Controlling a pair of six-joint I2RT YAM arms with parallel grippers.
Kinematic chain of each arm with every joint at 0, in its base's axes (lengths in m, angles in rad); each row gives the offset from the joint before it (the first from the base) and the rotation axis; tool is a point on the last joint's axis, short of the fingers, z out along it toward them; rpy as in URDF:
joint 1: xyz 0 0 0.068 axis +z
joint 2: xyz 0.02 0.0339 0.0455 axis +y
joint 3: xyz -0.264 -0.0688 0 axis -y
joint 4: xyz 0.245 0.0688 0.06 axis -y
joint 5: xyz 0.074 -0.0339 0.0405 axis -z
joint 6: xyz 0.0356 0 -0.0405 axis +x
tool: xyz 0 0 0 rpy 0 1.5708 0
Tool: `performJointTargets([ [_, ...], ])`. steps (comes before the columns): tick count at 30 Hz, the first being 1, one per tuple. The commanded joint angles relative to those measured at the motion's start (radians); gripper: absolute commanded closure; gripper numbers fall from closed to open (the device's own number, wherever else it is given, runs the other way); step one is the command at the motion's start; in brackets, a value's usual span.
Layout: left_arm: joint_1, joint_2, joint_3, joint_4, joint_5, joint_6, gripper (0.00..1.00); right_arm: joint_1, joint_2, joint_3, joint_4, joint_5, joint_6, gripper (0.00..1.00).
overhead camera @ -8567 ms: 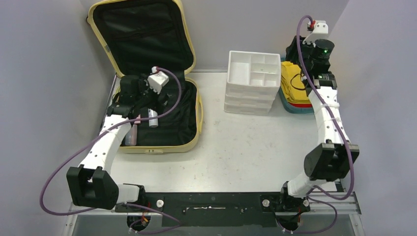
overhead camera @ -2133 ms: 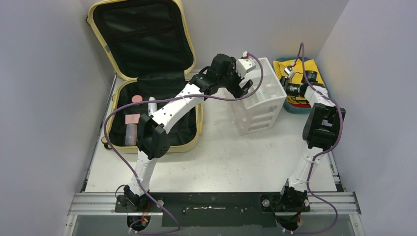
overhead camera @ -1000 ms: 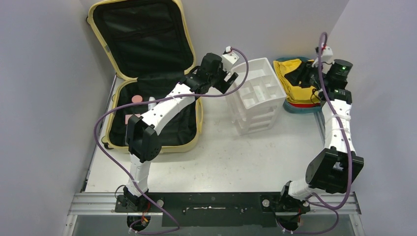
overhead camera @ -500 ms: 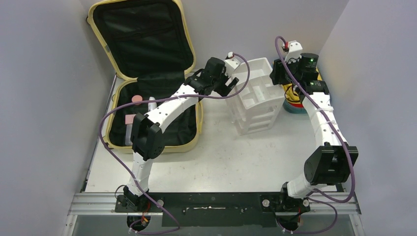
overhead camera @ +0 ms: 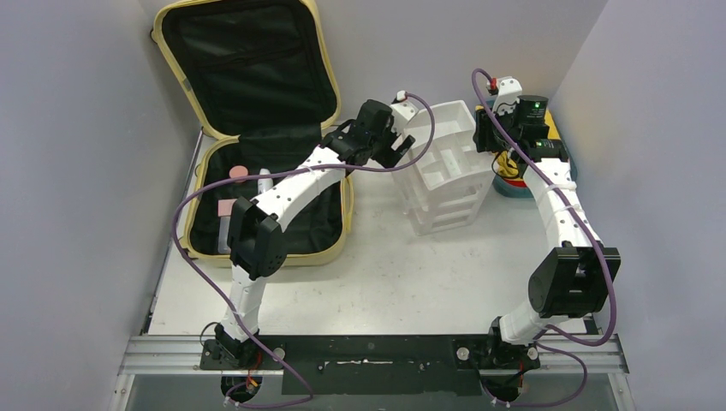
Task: Open, take out, and arrange the luggage
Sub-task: Open the drawer in the storage box.
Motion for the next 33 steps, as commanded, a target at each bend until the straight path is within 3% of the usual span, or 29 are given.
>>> performJointTargets([
  [1,0.038,-0.045,-0.023,-0.103,-0.045,0.029,0.03,-0.006,0.002,0.012,0.002,0.058,-0.017,0.55],
  [11,0.056,-0.083,-0.018,-0.112,-0.026,0.032,0.06,-0.008,0.005,0.017,0.002,0.074,-0.016,0.55],
  [17,0.058,-0.076,-0.002,-0.13,-0.028,0.035,0.22,-0.009,0.005,0.016,-0.002,0.076,-0.017,0.56],
  [23,0.068,-0.101,-0.014,-0.126,-0.032,0.034,0.23,-0.011,0.005,0.015,-0.002,0.07,-0.013,0.56],
  [27,0.072,-0.111,-0.004,-0.12,-0.026,0.03,0.22,-0.011,0.0,0.014,-0.004,0.064,-0.01,0.56],
  [33,0.077,-0.123,0.06,-0.104,0.049,0.028,0.03,-0.014,-0.018,0.006,0.005,0.018,-0.004,0.54],
])
